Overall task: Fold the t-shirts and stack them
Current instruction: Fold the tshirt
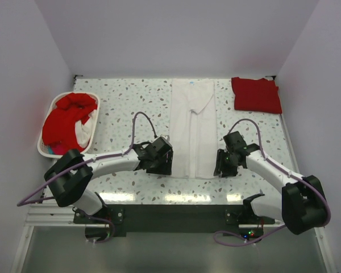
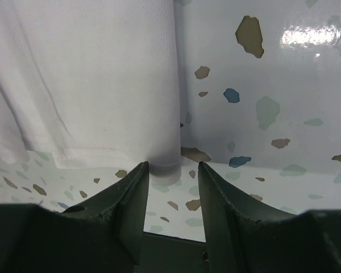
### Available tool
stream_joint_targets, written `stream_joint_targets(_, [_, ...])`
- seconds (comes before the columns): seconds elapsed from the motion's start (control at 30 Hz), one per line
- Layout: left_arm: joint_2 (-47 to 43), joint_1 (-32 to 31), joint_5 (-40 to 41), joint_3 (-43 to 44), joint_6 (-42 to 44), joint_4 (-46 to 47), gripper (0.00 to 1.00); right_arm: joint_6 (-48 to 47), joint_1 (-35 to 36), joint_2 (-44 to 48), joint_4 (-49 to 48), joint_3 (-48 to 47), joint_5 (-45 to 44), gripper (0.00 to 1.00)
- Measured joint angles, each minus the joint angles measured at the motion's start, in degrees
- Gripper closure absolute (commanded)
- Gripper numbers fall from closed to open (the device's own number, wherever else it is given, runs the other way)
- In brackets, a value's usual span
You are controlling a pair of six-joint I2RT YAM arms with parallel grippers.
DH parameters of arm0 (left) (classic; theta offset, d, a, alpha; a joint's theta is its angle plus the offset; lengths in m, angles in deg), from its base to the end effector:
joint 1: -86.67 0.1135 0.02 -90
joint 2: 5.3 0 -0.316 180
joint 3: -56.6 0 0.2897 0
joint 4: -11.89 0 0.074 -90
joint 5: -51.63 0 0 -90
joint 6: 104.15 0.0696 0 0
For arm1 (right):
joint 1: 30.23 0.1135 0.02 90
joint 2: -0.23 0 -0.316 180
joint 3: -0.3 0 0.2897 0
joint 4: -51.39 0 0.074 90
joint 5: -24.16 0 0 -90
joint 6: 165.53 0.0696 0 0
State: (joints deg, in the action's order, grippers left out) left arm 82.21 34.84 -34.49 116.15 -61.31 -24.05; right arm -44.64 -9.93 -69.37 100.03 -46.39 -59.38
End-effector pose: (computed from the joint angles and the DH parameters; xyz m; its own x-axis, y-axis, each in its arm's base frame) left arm 0.2047 -0.2528 0.1646 -0.9390 0.0108 -0.3437 0.1139 0.9528 -0.2813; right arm 0.2055 0.0844 0.1611 -0.9576 0.1897 -0.2168 0.1323 0.9581 0.2541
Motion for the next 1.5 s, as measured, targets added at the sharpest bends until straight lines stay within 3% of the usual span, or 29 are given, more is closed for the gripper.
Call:
stream_joint_targets(0.17, [0.09,-0.04,0.44,0.00,-0.20,0.31,0.40,-0.04,0.00,-1.55,-1.18,0.02,0.02,0.61])
stream_joint_targets(0.27, [0.59,-0.04,0.46,0.02,-0.26,0.57,0.44,-0.02,0.00,-2.91,-1.99,0.15,0.02,0.71])
stream_joint_targets(0.4, [1.53,-0.07,0.37,0.02,-0.20,0.70,0.67,0.09,0.00,-3.50,-2.78,0.63,0.20,0.85])
stream_joint_targets(0.47, [1.75,-0.07,0.48,0.02,-0.17,0.72,0.69,0.15,0.00,-3.52,-2.95,0.72,0.35,0.87])
stream_joint_targets(0.6, [1.79,-0.07,1.36,0.02,0.04,0.83,0.87,0.15,0.00,-3.52,-2.99,0.72,0.39,0.90])
stream_joint_targets(0.77, [2.36,-0.09,2.54,0.02,0.00,1.01,1.00,0.15,0.00,-3.52,-2.99,0.74,0.57,0.90])
stream_joint_targets(1.23, [3.72,-0.76,1.07,1.07,-1.38,1.46,0.98,0.13,0.00,-3.02,-3.13,1.11,0.76,0.94])
stream_joint_targets(1.3, [1.68,-0.81,1.84,0.22,-1.90,0.74,0.86,0.13,0.00,-2.73,-3.13,1.27,0.76,0.94])
stream_joint_targets(1.4, [-2.25,-0.85,2.97,-0.42,-2.51,-0.72,0.56,0.11,0.00,-2.36,-3.08,1.49,0.76,0.94])
stream_joint_targets(1.5, [-4.13,-0.85,3.82,-0.13,-2.99,-0.92,0.45,0.11,0.00,-2.29,-3.08,1.51,0.76,0.94])
